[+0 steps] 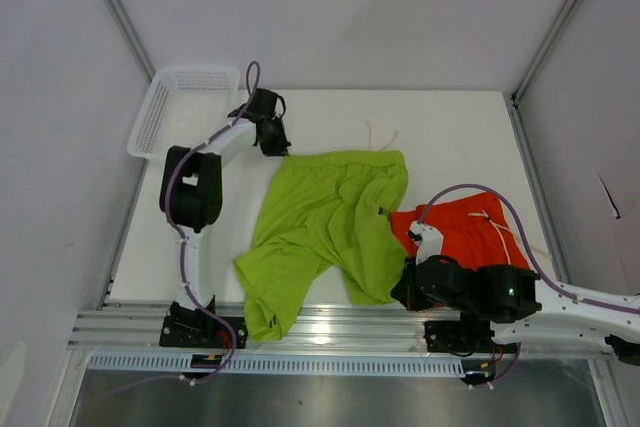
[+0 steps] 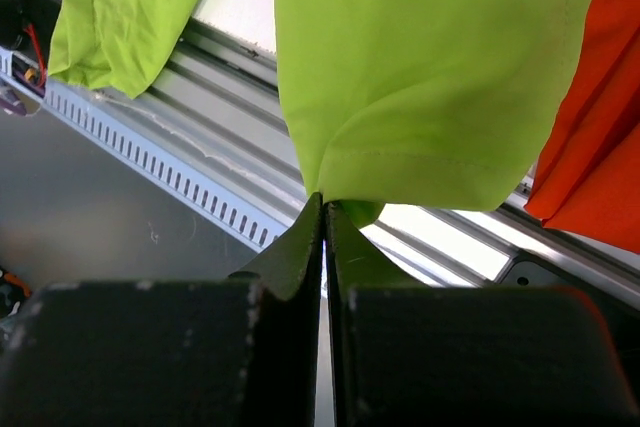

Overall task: Fold and stack the shorts
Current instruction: Flatten the shorts out

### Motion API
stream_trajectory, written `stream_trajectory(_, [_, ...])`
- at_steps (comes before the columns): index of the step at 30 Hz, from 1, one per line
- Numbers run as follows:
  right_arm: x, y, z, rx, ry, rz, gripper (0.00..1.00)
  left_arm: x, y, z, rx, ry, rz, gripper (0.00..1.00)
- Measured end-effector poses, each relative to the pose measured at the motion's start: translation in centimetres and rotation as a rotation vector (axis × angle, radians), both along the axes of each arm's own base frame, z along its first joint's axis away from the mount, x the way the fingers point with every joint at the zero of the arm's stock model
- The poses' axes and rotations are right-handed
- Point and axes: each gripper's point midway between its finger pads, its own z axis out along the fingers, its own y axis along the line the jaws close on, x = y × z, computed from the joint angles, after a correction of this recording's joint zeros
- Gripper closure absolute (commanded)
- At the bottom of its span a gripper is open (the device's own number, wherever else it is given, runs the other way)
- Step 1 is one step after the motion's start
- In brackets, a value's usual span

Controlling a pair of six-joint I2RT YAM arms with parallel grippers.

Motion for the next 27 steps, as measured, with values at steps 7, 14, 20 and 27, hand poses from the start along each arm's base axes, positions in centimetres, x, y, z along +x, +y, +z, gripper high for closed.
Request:
stream_trajectory(7, [1.0,-0.1,-1.5,-0.083,0.0,-0.044,1.0,-4.5,6.6,8.4,-0.065,-0.132,0.2,1.0])
stream_trajectory(14, [4.5,0.1,-4.7,-0.195,0.056,-0.105,1.0,-11.1,15.0,15.8,-0.058,-0.351,0.495,1.0])
stream_trajectory(20, [10.3,-1.5,-6.6,-0.266,0.155,-0.187,1.0,-15.7,19.5,16.6,-0.039,-0.404,0.681,1.0])
stream_trajectory(27, [22.7,-2.5,-3.3,-0.207,0.169,-0.283,1.0,-19.2,21.3,13.5,-0.025,-0.351,0.793,1.0])
